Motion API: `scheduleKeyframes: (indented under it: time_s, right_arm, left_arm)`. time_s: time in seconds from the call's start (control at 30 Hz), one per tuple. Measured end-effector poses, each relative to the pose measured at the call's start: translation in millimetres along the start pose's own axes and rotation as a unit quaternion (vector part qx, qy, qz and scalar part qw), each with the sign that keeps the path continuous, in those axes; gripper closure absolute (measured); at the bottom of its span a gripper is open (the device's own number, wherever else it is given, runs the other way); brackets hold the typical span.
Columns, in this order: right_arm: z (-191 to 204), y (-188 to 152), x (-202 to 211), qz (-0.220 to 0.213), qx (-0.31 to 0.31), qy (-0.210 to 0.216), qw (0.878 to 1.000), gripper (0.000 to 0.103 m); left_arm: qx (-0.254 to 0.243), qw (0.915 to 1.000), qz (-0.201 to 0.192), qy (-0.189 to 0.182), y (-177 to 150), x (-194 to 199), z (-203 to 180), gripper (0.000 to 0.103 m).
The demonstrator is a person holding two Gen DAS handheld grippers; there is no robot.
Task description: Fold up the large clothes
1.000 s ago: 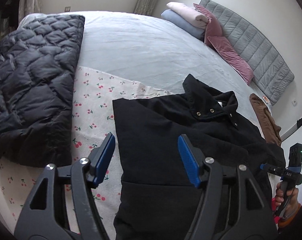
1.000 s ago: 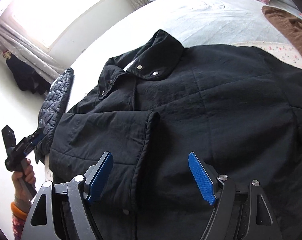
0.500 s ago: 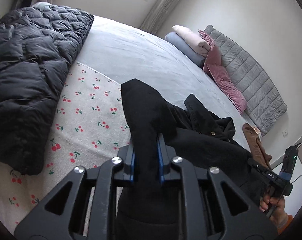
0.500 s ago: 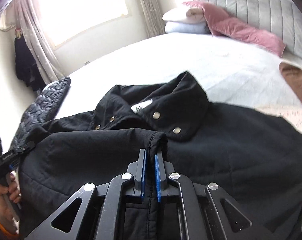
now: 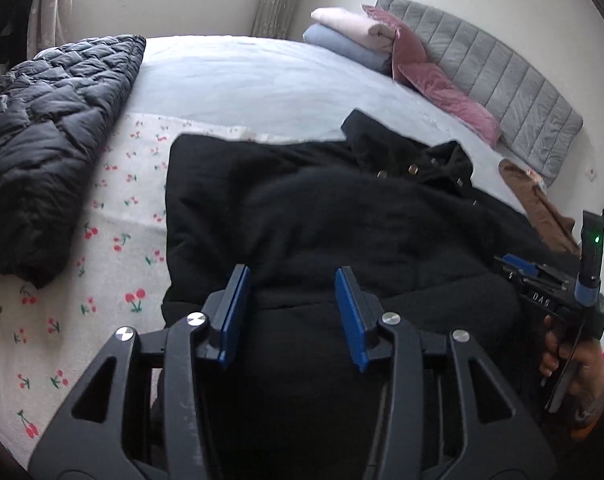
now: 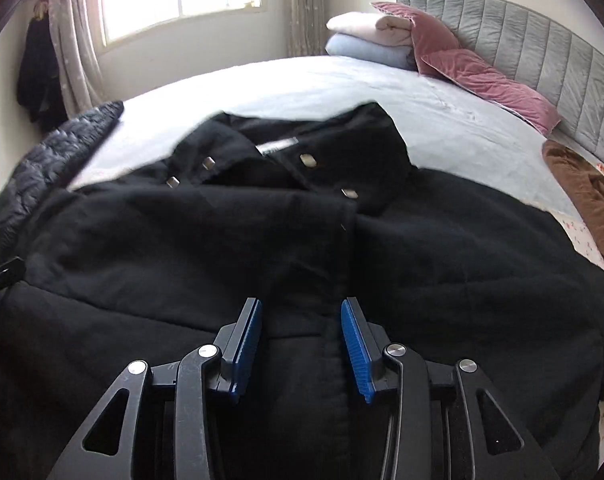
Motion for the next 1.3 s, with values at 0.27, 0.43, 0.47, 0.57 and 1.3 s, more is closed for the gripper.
scheduleKeyframes:
  time_s: [0.27, 0.43, 0.47, 0.57, 1.3]
  right_arm:
    - [-81, -9, 20, 0.037, -0.120, 0.058, 0.990, 0.041]
    - [-149, -24, 52, 0.021, -0.149, 0.050, 0.987, 0.030]
    - [-164, -27, 57, 0.022, -0.158, 0.047, 0.986, 0.029]
    - [-213, -38, 72, 0.021, -0.195, 0.038, 0.980, 0.028]
    - [-528, -162, 75, 0.025, -0.491, -0.092, 0.866, 0.028]
  left_arm:
    - [0.010, 0.9997, 0.010, 0.019, 8, 25, -16, 0.031]
    - [0.011, 0.9987, 0.021, 0.044, 5, 49, -44, 0.020]
    - [0.004, 0.9981, 0.032, 0.051, 4, 52, -51, 0.020]
    - [-0.017, 0.9970, 0.045, 0.061, 1, 66, -73, 0.020]
    - [-0.068, 0.9955, 0.064, 0.016, -16, 62, -169, 0.017]
Point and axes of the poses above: each gripper's, at about its wrist camera, not at the fingertips, and x roughly against the way its jaws point, z to its left, y to its top, the point moved 4 cm from there along -x, roughly the way its jaws point, and after that the axes turned 15 degrees about -y, right-handed, at the moved point
